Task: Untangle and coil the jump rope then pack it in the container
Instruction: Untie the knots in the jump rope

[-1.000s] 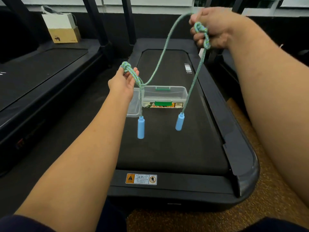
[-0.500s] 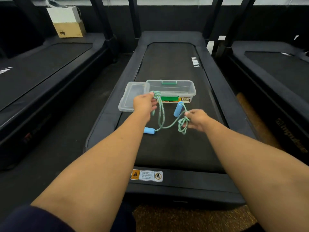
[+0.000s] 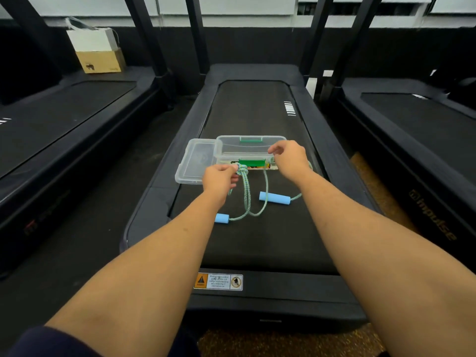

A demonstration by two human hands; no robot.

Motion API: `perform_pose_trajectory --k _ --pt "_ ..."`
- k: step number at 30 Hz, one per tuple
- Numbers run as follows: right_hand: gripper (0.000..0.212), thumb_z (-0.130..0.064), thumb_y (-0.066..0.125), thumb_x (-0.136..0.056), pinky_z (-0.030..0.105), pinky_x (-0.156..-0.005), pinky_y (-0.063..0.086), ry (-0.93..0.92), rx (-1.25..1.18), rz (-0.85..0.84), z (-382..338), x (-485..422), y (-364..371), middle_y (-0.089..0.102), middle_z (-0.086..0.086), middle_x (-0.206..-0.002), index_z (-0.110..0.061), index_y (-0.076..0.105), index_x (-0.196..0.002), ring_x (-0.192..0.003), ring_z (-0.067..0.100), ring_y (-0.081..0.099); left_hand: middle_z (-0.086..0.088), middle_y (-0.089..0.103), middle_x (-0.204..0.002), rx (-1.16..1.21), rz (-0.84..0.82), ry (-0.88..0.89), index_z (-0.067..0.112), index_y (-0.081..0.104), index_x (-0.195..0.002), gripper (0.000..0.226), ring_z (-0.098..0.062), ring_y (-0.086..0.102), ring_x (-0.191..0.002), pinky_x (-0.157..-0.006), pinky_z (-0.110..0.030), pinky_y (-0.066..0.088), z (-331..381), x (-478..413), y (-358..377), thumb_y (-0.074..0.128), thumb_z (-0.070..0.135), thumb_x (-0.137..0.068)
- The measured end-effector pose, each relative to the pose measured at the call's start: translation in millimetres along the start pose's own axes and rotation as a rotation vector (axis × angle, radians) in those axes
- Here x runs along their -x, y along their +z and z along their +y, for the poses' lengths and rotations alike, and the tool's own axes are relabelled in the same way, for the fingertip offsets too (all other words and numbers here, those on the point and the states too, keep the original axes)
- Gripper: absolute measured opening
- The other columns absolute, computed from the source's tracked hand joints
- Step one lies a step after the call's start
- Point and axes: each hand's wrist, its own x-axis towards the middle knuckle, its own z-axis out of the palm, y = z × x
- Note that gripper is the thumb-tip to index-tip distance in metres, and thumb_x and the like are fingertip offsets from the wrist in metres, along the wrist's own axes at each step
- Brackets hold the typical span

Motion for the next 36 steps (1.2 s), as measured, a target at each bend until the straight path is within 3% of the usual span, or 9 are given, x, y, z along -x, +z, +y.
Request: perform_pose_trajectory --k 3,6,11,16,20,24,29,32,36 --pt "0.044 0.009 0.042 -0.088 0.019 -0.073 0.044 -0.03 -0.112 0.015 -4.7 6.6 -2.4 0.071 0.001 -0.098 -0.016 0.077 -0.094 -0.094 0.013 0.062 -0.01 0.069 -0.08 -0.006 -0.018 0.014 -0.002 0.068 -0.101 0.02 -0.021 0.068 -0.081 -0.076 -0.032 0.059 4.3 3.9 -0.6 0.066 0.017 -0.094" --pt "0.049 0.012 0.043 -0.08 0.026 -0.077 0.05 0.011 -0.218 0.047 6.4 7.5 -0.3 0.073 -0.001 -0.09 -0.026 0.074 -0.079 -0.09 0.014 0.066 -0.013 0.07 -0.086 0.002 -0.017 0.013 -0.001 0.068 -0.103 0.021 -0.025 0.07 -0.088 -0.082 -0.036 0.06 3.9 5.5 -3.8 0.066 0.018 -0.095" --pt "0.047 0.015 0.05 -0.081 0.029 -0.065 0.051 0.1 -0.151 0.012 37.0 11.0 7.3 0.073 0.002 -0.089 -0.025 0.074 -0.073 -0.086 0.022 0.066 -0.018 0.069 -0.091 0.133 -0.005 -0.07 -0.008 0.062 -0.112 0.026 -0.03 0.071 -0.09 -0.077 -0.034 0.061 4.2 5.9 -8.0 0.063 0.013 -0.097" --pt "0.037 -0.001 0.052 -0.089 0.034 -0.085 0.038 0.064 0.083 0.012 33.0 16.9 12.9 0.07 -0.006 -0.099 -0.026 0.077 -0.08 -0.093 0.02 0.054 -0.02 0.067 -0.094 0.398 0.013 -0.154 -0.005 0.057 -0.11 0.018 -0.029 0.071 -0.082 -0.071 -0.033 0.062 22.7 5.7 -4.8 0.056 0.009 -0.1" --pt "0.034 -0.001 0.052 -0.087 0.028 -0.061 0.05 -0.006 -0.124 -0.01 24.6 15.0 11.4 0.074 0.002 -0.093 -0.024 0.076 -0.079 -0.07 0.016 0.058 -0.02 0.069 -0.104 0.567 0.01 -0.164 -0.009 0.054 -0.122 0.03 -0.027 0.073 -0.081 -0.072 -0.034 0.063 34.0 -0.7 -0.6 0.057 0.011 -0.1" --pt "0.038 0.005 0.051 -0.087 0.033 -0.063 0.053 -0.035 -0.101 0.008 22.2 9.8 12.5 0.073 0.009 -0.091 -0.022 0.076 -0.079 -0.074 0.019 0.06 -0.018 0.07 -0.099 0.791 -0.01 -0.128 -0.01 0.057 -0.122 0.029 -0.026 0.073 -0.082 -0.067 -0.033 0.062 57.2 -1.8 1.2 0.055 0.009 -0.1" --pt "0.04 0.014 0.058 -0.08 0.016 -0.058 0.045 -0.033 -0.009 0.002 27.8 5.0 12.1 0.07 0.005 -0.088 -0.022 0.075 -0.076 -0.081 0.019 0.062 -0.022 0.065 -0.106 0.983 -0.055 -0.061 -0.01 0.058 -0.117 0.025 -0.031 0.07 -0.085 -0.067 -0.033 0.063 83.4 0.2 4.8 0.054 0.009 -0.101" --pt "0.031 0.015 0.061 -0.084 0.008 -0.056 0.043 -0.02 0.041 -0.007 31.3 6.4 10.3 0.061 0.0 -0.083 -0.013 0.074 -0.088 -0.069 0.008 0.056 -0.022 0.066 -0.105 0.988 -0.088 -0.059 -0.01 0.057 -0.118 0.025 -0.031 0.07 -0.085 -0.067 -0.033 0.063 85.5 2.1 6.1 0.053 0.009 -0.102" --pt "0.033 0.014 0.061 -0.083 0.032 -0.082 0.059 -0.015 0.038 -0.016 35.9 4.6 10.2 0.069 0.005 -0.091 -0.016 0.071 -0.094 -0.074 0.011 0.063 -0.02 0.068 -0.1 0.89 -0.076 -0.093 -0.008 0.059 -0.113 0.021 -0.028 0.071 -0.085 -0.066 -0.032 0.063 73.6 1.9 7.0 0.052 0.008 -0.102"
